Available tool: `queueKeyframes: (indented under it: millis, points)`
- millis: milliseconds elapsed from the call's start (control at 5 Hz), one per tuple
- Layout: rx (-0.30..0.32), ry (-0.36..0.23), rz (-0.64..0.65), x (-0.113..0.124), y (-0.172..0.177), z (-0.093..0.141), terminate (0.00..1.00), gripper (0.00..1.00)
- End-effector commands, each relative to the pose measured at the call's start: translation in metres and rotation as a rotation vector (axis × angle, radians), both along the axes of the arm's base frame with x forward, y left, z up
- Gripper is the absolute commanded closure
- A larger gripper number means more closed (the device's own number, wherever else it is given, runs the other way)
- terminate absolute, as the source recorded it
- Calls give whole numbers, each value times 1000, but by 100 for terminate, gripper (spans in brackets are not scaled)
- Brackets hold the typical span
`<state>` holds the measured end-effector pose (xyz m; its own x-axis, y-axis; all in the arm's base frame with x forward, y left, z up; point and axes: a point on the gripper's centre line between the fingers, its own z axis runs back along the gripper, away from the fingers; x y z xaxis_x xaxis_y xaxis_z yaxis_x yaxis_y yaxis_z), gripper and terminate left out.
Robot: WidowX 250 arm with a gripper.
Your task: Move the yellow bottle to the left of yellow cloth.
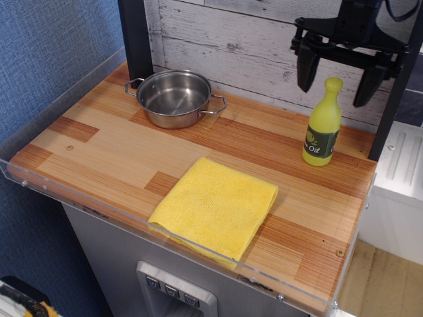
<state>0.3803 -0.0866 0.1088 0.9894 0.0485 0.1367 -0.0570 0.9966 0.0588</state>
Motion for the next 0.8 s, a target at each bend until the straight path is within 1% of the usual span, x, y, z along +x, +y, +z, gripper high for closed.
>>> queueKeyframes:
  millis: [0, 200, 600]
  points:
    - [-33, -38, 15, 11, 1, 6, 0, 100]
    - [-30, -37, 23, 11, 5, 6, 0, 100]
    - [-51, -63, 66, 9, 19, 27, 0, 100]
